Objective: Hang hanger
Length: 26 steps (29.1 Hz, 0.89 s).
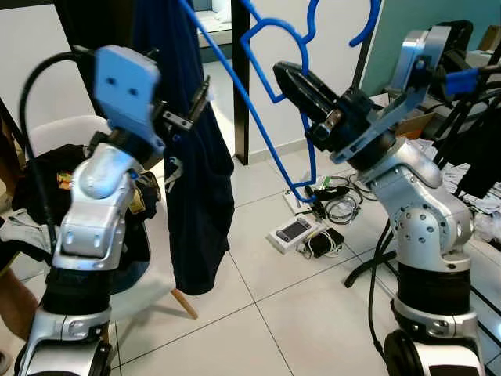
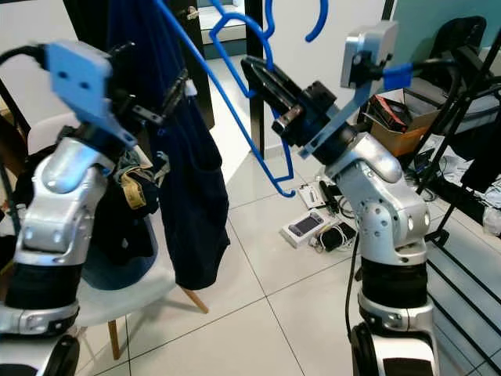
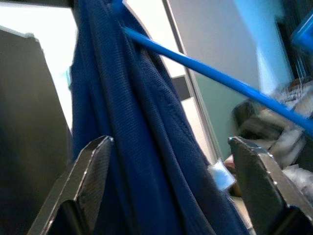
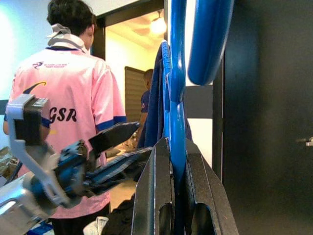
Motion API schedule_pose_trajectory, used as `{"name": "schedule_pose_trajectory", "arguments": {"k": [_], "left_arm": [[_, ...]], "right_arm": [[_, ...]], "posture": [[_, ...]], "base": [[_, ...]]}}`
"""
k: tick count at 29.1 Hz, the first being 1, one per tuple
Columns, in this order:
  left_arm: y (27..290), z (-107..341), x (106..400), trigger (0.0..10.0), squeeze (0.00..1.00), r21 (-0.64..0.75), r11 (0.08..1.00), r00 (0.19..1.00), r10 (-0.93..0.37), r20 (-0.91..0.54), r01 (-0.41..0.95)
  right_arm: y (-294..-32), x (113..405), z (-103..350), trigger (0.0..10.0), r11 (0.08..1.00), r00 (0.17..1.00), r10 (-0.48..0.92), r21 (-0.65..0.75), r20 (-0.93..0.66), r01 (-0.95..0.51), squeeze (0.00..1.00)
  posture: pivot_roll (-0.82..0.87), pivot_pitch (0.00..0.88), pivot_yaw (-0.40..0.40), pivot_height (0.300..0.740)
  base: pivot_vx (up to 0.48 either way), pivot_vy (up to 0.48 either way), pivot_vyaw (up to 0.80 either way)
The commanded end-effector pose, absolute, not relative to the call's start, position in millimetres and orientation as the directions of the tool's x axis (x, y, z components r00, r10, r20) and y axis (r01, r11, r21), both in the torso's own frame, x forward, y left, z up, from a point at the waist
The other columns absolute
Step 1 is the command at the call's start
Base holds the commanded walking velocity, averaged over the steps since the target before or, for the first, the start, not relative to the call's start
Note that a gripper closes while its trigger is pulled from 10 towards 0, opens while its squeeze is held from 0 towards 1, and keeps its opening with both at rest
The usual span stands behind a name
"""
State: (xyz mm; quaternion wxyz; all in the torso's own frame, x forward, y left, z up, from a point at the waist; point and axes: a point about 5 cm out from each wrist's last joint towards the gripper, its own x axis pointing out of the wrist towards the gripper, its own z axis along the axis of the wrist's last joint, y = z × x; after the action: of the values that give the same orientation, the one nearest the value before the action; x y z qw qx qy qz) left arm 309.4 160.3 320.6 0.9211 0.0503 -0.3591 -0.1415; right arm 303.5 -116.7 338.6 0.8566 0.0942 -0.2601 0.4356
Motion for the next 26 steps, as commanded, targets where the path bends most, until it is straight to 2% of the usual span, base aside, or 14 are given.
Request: {"name": "schedule_pose_trajectory", "arguments": {"k": [1,6,11,12,18,23,24,25,26], "left_arm": [[162,316,308,10.0,1.00,0.150,0.953,0.712,-0.296,0.637,0.263],[163,305,310,10.0,1.00,0.046,0.962,0.746,-0.238,0.623,0.268],[164,300,312,10.0,1.00,0.039,0.968,0.767,-0.221,0.602,0.248],[163,296,315,10.0,0.00,0.049,0.973,0.782,-0.211,0.586,0.226],[157,292,320,10.0,0.00,0.097,0.984,0.811,-0.179,0.557,0.150],[154,293,326,10.0,0.00,0.101,0.983,0.812,-0.184,0.554,0.154],[154,294,327,9.7,0.00,0.102,0.983,0.812,-0.182,0.555,0.150],[153,294,327,9.0,0.00,0.102,0.984,0.812,-0.180,0.555,0.148],[153,294,327,9.0,0.00,0.102,0.984,0.812,-0.180,0.555,0.148]], "right_arm": [[-117,302,347,10.0,0.610,0.466,0.680,-0.083,0.566,-0.788,0.00],[-115,301,351,10.0,0.608,0.457,0.683,-0.096,0.570,-0.788,0.00],[-114,299,352,10.0,0.605,0.452,0.684,-0.099,0.573,-0.790,0.00],[-113,298,354,10.0,0.598,0.443,0.687,-0.103,0.575,-0.795,0.00],[-109,291,357,10.0,0.571,0.408,0.701,-0.118,0.585,-0.813,0.00],[-106,287,359,10.0,0.554,0.386,0.709,-0.127,0.589,-0.823,0.00],[-106,287,359,10.0,0.551,0.383,0.711,-0.129,0.590,-0.824,0.00],[-106,286,359,10.0,0.550,0.381,0.712,-0.130,0.590,-0.825,0.00],[-106,286,359,10.0,0.550,0.381,0.712,-0.130,0.590,-0.825,0.00]], "posture": [[0.00,0.010,0.014,0.740],[0.00,0.011,0.011,0.740],[0.00,0.011,0.011,0.740],[0.00,0.012,0.015,0.740],[-0.01,0.010,0.020,0.740],[-0.01,0.007,0.026,0.740],[-0.01,0.007,0.027,0.740],[-0.01,0.007,0.027,0.740],[-0.01,0.007,0.027,0.740]], "base": [[0.000,0.000,0.00],[0.000,0.000,0.00],[0.000,0.000,0.00],[0.000,0.000,0.00],[0.000,0.000,0.00],[0.000,0.000,0.00],[0.000,0.000,0.00],[0.000,0.000,0.00],[0.000,0.000,0.00]]}}
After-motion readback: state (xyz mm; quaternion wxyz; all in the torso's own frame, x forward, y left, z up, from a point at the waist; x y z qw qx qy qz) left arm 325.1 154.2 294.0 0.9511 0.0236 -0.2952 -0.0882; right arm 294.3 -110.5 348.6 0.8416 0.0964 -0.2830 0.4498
